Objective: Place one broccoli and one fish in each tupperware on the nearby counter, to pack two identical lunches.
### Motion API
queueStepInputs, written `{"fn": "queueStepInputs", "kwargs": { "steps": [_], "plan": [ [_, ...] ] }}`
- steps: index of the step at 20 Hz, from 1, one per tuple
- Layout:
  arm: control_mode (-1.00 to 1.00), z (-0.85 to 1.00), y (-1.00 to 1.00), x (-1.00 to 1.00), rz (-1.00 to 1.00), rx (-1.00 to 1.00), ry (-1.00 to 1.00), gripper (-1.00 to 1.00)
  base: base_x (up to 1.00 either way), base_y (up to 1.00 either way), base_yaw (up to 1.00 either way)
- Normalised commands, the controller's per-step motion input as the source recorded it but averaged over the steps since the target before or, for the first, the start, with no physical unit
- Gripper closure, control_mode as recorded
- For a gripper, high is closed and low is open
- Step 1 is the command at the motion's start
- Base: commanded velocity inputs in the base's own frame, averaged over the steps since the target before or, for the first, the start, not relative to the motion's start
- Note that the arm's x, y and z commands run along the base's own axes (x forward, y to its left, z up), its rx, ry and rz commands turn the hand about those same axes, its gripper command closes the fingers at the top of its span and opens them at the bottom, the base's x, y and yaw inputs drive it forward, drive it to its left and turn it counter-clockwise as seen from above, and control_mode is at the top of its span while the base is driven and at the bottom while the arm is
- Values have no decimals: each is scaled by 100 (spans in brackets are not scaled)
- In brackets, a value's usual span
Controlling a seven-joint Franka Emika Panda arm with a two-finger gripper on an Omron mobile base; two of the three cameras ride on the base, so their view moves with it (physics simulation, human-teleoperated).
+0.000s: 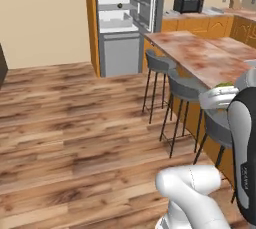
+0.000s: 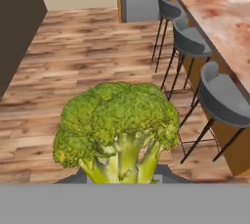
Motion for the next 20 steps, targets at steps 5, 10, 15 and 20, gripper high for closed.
{"fn": "queueStepInputs", "kwargs": {
  "steps": [5,10,15,20],
  "plan": [
    [100,0,0,0,0,0,0,100,-26,-100,0],
    [100,0,0,0,0,0,0,100,-2,-100,0],
    [100,0,0,0,0,0,0,100,0,-100,0],
    [100,0,0,0,0,0,0,100,-13,-100,-1]
  ]
}}
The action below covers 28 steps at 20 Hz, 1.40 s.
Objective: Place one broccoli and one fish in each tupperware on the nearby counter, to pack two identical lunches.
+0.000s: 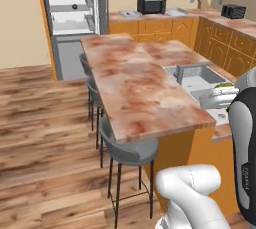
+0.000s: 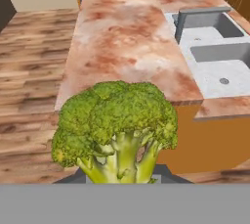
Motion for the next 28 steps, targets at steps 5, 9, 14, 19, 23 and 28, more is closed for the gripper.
{"fn": "queueStepInputs", "kwargs": {
  "steps": [5,9,14,19,23,28],
  "plan": [
    [100,0,0,0,0,0,0,100,-11,-100,-6],
    [100,0,0,0,0,0,0,100,-21,-100,-8],
    [100,0,0,0,0,0,0,100,-28,-100,-8],
    [100,0,0,0,0,0,0,100,-24,-100,-7],
    [100,0,0,0,0,0,0,100,-19,-100,-6],
    [100,0,0,0,0,0,0,100,-2,-100,-1]
  ]
}}
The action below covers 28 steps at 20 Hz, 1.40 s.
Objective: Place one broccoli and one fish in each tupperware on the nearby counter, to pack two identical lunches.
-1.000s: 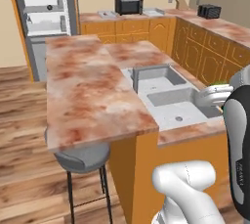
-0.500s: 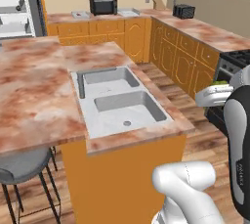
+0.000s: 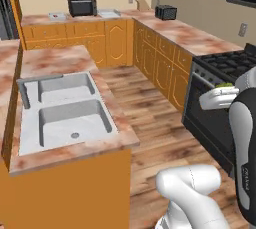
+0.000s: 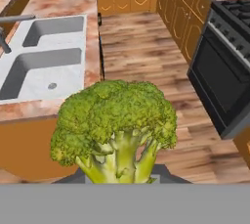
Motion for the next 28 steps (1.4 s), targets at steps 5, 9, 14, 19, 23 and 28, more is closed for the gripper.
{"fn": "queueStepInputs", "kwargs": {
  "steps": [5,9,14,19,23,28],
  "plan": [
    [100,0,0,0,0,0,0,100,8,-96,0],
    [100,0,0,0,0,0,0,100,90,-33,0],
    [100,0,0,0,0,0,0,100,100,-3,1],
    [100,0,0,0,0,0,0,100,100,-6,0],
    [100,0,0,0,0,0,0,100,100,-38,0],
    [100,0,0,0,0,0,0,100,100,-40,0]
  ]
}}
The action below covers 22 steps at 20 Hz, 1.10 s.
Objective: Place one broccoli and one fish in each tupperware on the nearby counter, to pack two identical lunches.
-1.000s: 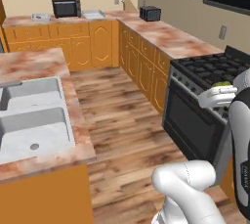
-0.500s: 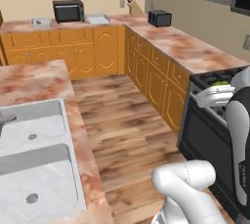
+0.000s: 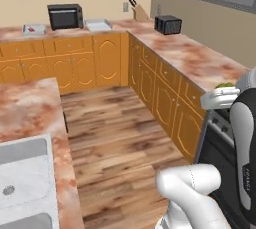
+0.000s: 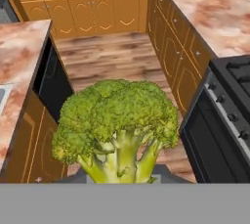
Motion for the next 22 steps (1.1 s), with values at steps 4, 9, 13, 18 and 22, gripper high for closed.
{"fn": "queueStepInputs", "kwargs": {
  "steps": [4,9,13,18,22],
  "plan": [
    [100,0,0,0,0,0,0,100,100,-18,0],
    [100,0,0,0,0,0,0,100,100,0,0],
    [100,0,0,0,0,0,0,100,100,0,0],
    [100,0,0,0,0,0,0,100,100,-1,4],
    [100,0,0,0,0,0,0,100,100,0,14]
  ]
}}
